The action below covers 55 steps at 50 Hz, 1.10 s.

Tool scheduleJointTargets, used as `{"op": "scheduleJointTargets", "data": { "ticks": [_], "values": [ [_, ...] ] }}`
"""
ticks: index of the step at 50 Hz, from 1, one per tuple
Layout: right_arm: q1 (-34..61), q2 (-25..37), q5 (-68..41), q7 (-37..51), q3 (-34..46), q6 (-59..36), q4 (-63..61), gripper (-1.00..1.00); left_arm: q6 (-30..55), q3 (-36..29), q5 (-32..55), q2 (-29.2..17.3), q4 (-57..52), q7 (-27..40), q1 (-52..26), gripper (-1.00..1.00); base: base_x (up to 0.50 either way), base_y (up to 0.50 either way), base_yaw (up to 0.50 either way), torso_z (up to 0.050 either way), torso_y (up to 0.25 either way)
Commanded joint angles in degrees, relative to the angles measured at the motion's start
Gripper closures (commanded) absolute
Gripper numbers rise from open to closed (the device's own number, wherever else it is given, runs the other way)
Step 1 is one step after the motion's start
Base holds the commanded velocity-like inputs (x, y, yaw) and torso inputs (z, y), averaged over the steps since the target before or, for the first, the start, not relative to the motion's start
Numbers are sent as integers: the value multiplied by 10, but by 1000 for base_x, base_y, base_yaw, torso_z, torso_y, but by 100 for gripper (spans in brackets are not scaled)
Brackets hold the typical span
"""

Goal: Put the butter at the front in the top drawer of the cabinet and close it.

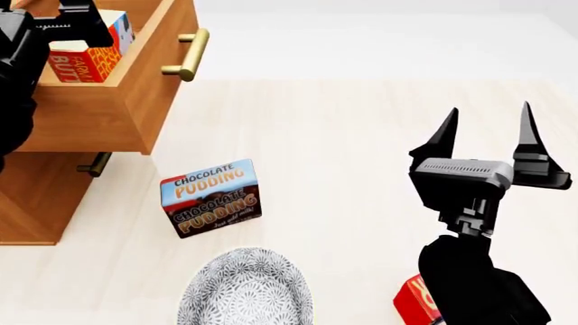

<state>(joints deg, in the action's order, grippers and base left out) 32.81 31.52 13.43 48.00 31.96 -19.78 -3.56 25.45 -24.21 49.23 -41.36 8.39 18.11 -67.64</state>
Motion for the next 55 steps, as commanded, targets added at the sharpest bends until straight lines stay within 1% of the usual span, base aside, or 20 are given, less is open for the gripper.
{"op": "scheduleJointTargets", "data": {
  "ticks": [1, 9, 15, 23, 29, 35, 38, 41, 46, 55],
  "values": [
    [0, 0, 2, -1, -1, -5, -6, -100, 3, 4, 4, -4, -6, 4, 2, -100, 0, 0, 0, 0, 0],
    [-1, 0, 0, -2, -3, -4, -6, -100, 5, 5, 5, -5, -11, 6, 2, -100, 0, 0, 0, 0, 0],
    [-3, 1, -1, -1, -5, -2, -4, -100, 16, 10, 17, -12, -39, 13, -2, -100, 0, 0, 0, 0, 0],
    [-5, 1, -2, 0, -7, -1, -6, -100, 40, 21, 52, -29, -126, 29, -9, -100, 0, 0, 0, 0, 0],
    [-11, 3, -4, 3, -11, 3, -6, -100, 58, 39, 96, -41, -200, 49, -11, -100, 0, 0, 0, 0, 0],
    [-16, 5, -7, 6, -14, 6, -9, -100, 79, 56, 151, -53, -287, 83, -10, -100, 0, 0, 0, 0, 0],
    [-18, 5, -7, 7, -15, 7, -10, -100, 92, 63, 187, -55, -335, 114, -3, -100, 0, 0, 0, 0, 0],
    [-19, 6, -7, 6, -17, 5, -14, -100, 97, 65, 218, -51, -372, 132, 3, -100, 0, 0, 0, 0, 0],
    [-23, 9, -9, 5, -21, 0, -23, -100, 102, 55, 246, -36, -422, 143, 10, -100, 0, 0, 0, 0, 0],
    [-29, 13, -8, 6, -26, -12, -40, -100, 101, 10, 244, 15, -466, 134, 27, -100, 0, 0, 0, 0, 0]
  ]
}}
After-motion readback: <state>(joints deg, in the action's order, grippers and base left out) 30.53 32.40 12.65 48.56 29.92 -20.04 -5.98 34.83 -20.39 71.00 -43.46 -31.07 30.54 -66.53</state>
